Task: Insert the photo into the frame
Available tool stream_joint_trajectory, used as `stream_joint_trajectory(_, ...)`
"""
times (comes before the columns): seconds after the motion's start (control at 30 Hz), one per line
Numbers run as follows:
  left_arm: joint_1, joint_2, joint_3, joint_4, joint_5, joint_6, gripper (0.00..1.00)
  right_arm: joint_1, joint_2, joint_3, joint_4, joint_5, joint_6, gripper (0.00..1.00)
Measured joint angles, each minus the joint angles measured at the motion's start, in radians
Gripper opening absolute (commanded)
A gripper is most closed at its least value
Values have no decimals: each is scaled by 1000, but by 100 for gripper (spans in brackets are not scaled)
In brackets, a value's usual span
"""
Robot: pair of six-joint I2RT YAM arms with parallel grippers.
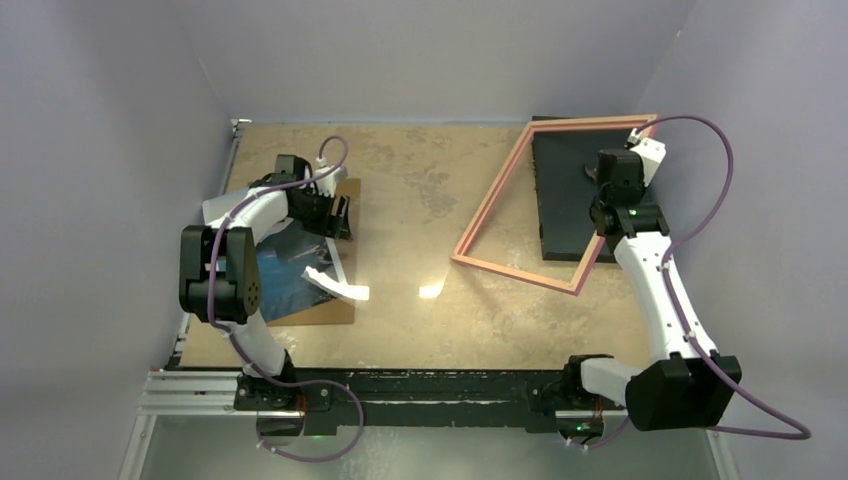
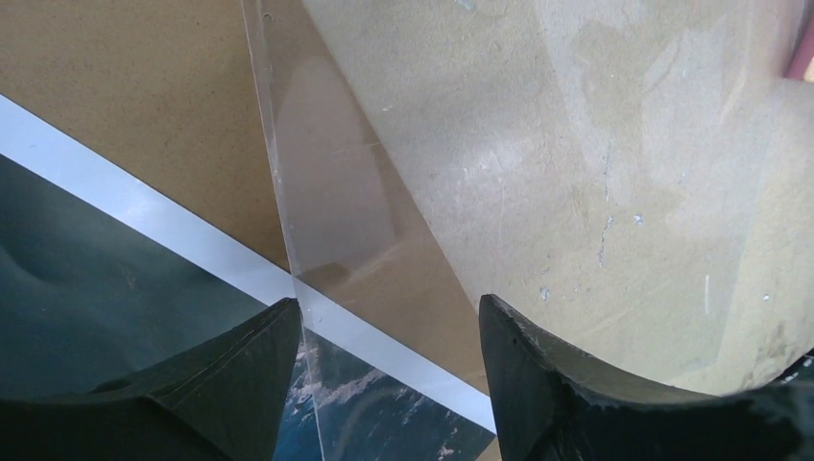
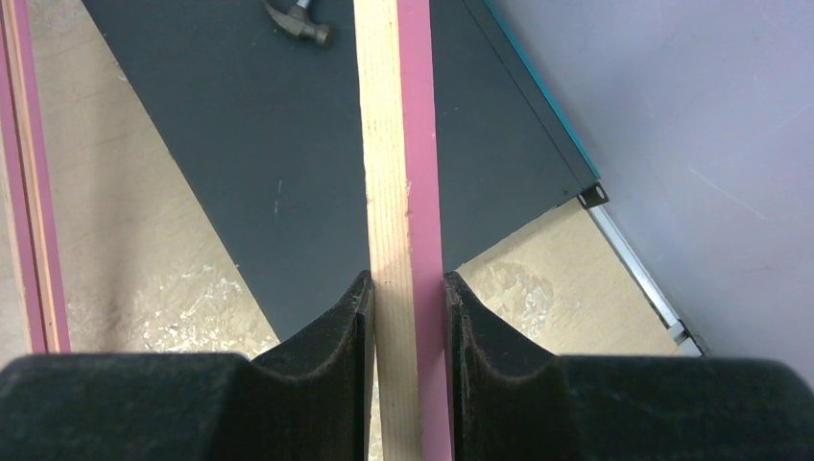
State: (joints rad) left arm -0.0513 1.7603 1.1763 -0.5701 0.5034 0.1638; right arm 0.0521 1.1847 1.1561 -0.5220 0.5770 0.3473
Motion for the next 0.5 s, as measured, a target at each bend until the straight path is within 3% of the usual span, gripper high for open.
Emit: stream_joint_trajectory(0.5,114,-38,0,-26,198,-24,52,16,25,-48,10,-15,1,0)
